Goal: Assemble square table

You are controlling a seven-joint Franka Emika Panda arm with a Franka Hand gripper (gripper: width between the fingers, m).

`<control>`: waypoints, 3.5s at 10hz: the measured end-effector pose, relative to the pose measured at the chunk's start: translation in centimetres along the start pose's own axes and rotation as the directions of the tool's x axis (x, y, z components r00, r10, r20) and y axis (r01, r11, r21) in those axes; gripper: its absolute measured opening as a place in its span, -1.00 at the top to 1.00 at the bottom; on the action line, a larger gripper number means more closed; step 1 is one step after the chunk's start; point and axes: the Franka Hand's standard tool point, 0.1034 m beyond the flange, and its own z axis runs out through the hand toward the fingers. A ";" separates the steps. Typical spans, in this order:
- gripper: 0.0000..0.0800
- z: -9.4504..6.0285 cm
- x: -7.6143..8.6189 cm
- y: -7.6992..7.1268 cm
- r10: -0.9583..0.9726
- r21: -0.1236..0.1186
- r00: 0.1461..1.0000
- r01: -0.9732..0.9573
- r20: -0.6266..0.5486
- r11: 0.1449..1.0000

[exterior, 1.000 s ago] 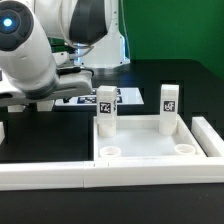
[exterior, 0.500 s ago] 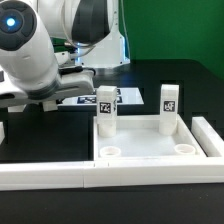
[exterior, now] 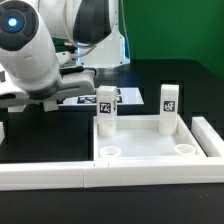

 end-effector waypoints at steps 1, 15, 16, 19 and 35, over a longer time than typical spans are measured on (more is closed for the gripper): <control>0.28 -0.5 -0.1 0.0 -0.019 0.000 1.000 0.019 0.002 1.000; 0.27 -19.4 -0.1 -4.5 -0.105 -0.037 0.940 0.099 -0.325 0.994; 0.27 -21.1 0.4 -5.7 -0.080 -0.040 0.908 0.070 -0.412 0.997; 0.27 -22.1 0.8 -5.5 -0.086 -0.072 0.797 0.053 -0.597 0.996; 0.27 -29.2 7.4 -18.3 0.151 0.135 0.131 -0.124 -0.980 0.983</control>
Offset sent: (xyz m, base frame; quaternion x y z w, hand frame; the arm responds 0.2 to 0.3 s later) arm 0.0470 -0.0046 0.0788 -0.0080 0.0011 -0.0549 0.9985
